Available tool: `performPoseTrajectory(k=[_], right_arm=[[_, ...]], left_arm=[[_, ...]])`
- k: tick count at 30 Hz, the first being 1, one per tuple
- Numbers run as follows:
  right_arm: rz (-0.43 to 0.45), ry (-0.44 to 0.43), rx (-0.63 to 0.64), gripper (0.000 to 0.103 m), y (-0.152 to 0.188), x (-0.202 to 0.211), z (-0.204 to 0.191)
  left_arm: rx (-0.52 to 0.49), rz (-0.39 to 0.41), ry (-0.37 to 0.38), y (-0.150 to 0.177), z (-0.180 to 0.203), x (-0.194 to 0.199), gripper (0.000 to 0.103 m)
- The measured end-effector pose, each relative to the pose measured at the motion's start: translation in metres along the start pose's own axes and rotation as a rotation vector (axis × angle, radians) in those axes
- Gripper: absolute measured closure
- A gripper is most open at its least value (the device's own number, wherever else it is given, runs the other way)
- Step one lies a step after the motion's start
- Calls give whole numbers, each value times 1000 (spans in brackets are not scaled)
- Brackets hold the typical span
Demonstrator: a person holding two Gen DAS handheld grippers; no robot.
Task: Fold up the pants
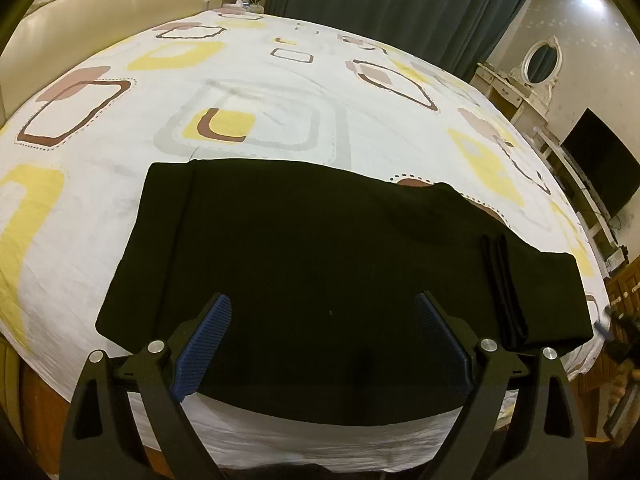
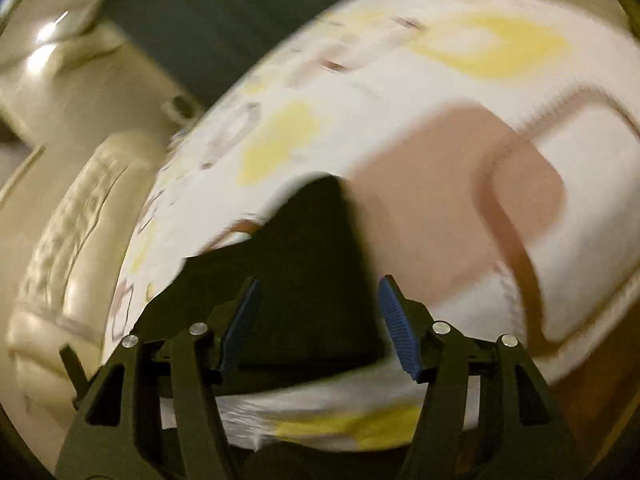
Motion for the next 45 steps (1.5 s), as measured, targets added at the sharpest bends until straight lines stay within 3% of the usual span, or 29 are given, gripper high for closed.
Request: performPoseTrajectory(k=[3,5,10,14,17,19,20,24,30,31,32,33,36,40,42,45], right_arm=[[-55,-59,-43,50,11,-14,14],[-77,-92,-55,69,13,-22,16],[-144,-13,47,78,15,-39,11],[-138,-2,72,78,14,-38,4],[-142,-67,27,74,3,-30,6],[-100,-102,3,72,-10,-21,8],[-84,-129,-16,66,-16,-20,9],[-66,-185,-77,62,-49,-43,12],[-81,-166,-135,62,-81,-90,21],[-85,-155,-136,64,-82,-95,22],[-106,-126,-124,74,-82,-100,23],[-137,-76,-106,75,-81,-107,22],[-144,-37,-75,78,-78,-113,21],[-120,-49,-95,74,-81,-98,17],[-63,-39,-89,74,-82,-82,8],[28,-101,-124,70,-71,-50,-9]], left_arm=[[-7,-4,-2,1,1,-1,11],[-11,-5,-3,2,1,-1,11],[-10,-10,0,2,1,-2,11],[-6,-15,-2,3,0,-4,11],[-6,-17,-1,3,0,-4,11],[-4,-13,3,2,0,-3,11],[1,-12,7,2,0,-3,11],[13,-17,13,2,-2,-4,11],[13,-20,9,0,-4,-4,11],[16,-21,9,0,-5,-4,11],[18,-22,10,0,-5,-4,11],[21,-25,10,0,-6,-5,11],[22,-34,8,1,-7,-8,11],[11,-38,4,2,-6,-9,11],[9,-29,5,2,-6,-6,11],[19,-22,11,0,-7,-5,11]])
Point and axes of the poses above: each gripper's, at about its wrist camera, not at the fingertips, and x roughly against the way its jaws point, z to its right, y to its underside, the point moved 2 cm from there along -x, roughly the way its jaws point, and after that the axes turned 15 degrees about x, right-handed, at the moved point
